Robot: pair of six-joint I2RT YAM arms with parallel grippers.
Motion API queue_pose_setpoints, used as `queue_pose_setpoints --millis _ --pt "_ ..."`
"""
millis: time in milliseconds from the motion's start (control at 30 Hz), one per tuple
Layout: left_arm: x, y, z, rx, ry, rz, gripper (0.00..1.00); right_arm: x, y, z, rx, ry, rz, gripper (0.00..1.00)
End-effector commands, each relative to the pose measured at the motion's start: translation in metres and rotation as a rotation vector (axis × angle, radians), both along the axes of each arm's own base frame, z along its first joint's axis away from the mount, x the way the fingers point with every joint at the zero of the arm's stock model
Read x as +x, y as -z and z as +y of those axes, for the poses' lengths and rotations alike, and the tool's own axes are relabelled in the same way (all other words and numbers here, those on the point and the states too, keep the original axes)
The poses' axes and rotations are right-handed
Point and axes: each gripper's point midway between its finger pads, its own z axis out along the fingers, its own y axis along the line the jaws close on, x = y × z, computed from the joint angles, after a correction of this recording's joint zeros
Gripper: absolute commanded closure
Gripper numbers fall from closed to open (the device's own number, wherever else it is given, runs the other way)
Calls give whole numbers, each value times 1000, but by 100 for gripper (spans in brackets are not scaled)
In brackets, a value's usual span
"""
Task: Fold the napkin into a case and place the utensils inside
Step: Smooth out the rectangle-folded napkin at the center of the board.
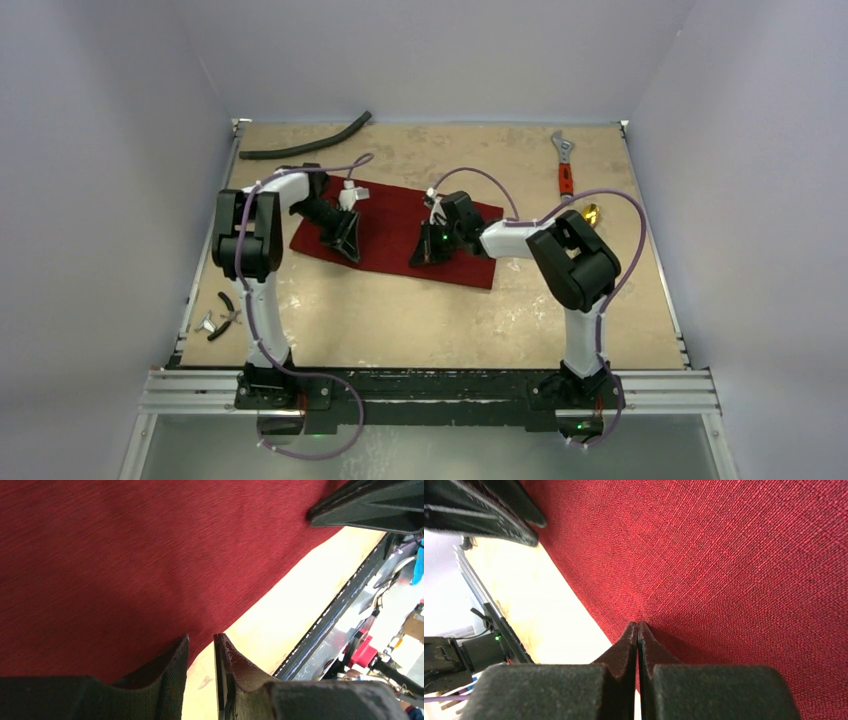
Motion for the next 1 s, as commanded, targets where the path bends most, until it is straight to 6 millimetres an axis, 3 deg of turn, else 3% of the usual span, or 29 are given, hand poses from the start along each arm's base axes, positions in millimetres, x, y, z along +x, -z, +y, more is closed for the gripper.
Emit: queue_pose_setpoints --millis 0,133,333,633,767,967 --pt "21 8 52 144 -4 -70 75 -20 43 -42 -183 34 71 100" --pt "34 7 87 230 -47 -102 76 -23 44 -44 -185 31 73 100" --pt "52 -9 122 343 -79 -195 77 -24 44 -46 -190 35 73 100" --pt "78 -28 180 656 -127 -374 78 -23 41 -48 -184 39 67 100" --pt "86 -41 185 680 -148 -418 78 -22 37 -46 -173 36 63 100" --pt "90 -81 165 581 -176 -470 77 -18 22 -38 -131 13 38 100"
